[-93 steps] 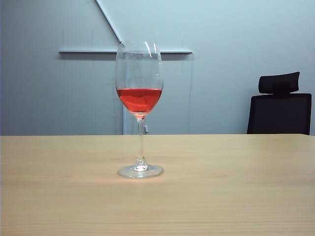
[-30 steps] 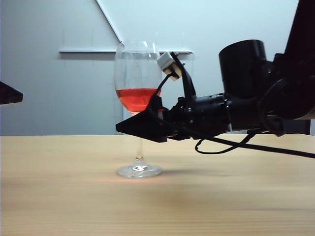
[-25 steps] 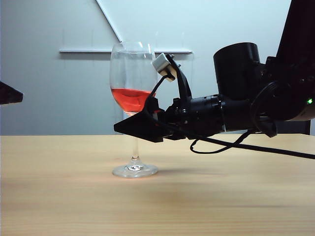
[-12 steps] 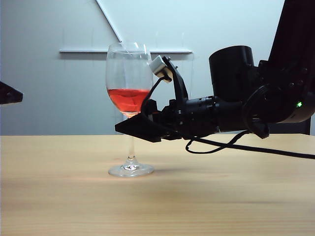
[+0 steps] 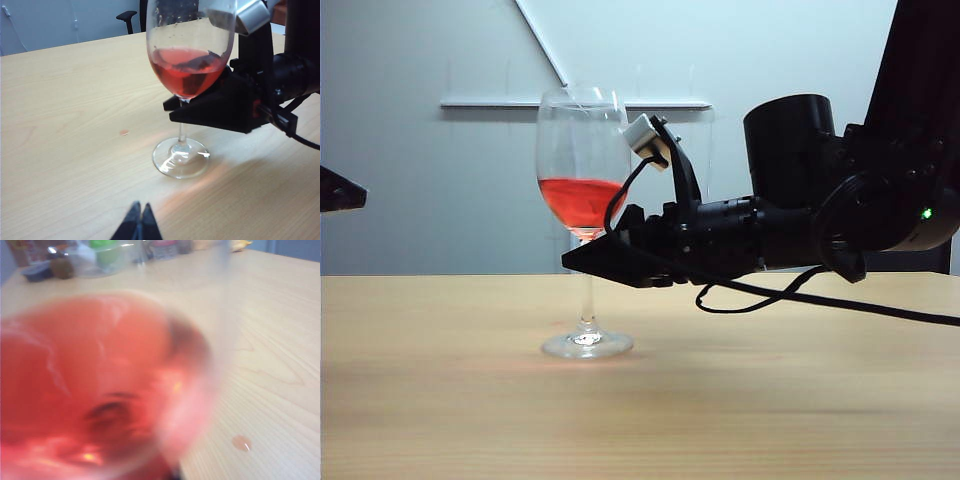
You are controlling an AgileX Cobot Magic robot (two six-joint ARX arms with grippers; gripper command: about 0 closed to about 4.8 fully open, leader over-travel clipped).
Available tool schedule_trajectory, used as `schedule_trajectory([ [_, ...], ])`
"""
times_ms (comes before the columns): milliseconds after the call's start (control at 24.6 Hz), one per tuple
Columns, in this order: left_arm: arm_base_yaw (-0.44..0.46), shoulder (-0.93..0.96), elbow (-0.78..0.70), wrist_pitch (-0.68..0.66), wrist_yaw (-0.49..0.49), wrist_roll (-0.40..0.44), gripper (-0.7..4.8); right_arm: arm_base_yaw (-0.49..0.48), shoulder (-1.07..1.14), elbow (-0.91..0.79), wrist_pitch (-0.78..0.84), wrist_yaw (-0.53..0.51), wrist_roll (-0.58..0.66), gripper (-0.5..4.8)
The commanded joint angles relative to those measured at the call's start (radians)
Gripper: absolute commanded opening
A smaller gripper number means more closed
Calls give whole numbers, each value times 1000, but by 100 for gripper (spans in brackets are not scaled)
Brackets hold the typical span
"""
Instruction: Gently pick up the goblet, rotate it counterclockwise for two full turns (viewing from above), and then place it back on the table.
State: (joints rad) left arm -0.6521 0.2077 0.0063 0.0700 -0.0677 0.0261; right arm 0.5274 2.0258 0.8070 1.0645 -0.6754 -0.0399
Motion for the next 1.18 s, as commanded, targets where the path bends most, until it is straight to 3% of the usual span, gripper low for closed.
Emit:
schedule_trajectory([
  [41,-1,0,3,13,1,0,-5,2,-3,8,33,3,14,76],
  [81,-1,0,3,13,1,0,-5,2,-3,8,40,3,19,24],
  [163,-1,0,3,13,1,0,-5,2,-3,8,48,4,24,-1],
  [366,-1,0,3,13,1,0,-5,2,-4,8,82,13,104,-2],
  [570,-1,0,3,13,1,0,-5,-13,-22,14,96,75,354,-2],
  [814,-1,0,3,13,1,0,-5,-37,-90,14,16,84,453,-3],
  [936,-1,0,3,13,1,0,-5,-37,-158,14,-125,143,437,-3],
  [1180,-1,-12,3,14,1,0,-5,-28,-309,14,-365,291,200,-3],
])
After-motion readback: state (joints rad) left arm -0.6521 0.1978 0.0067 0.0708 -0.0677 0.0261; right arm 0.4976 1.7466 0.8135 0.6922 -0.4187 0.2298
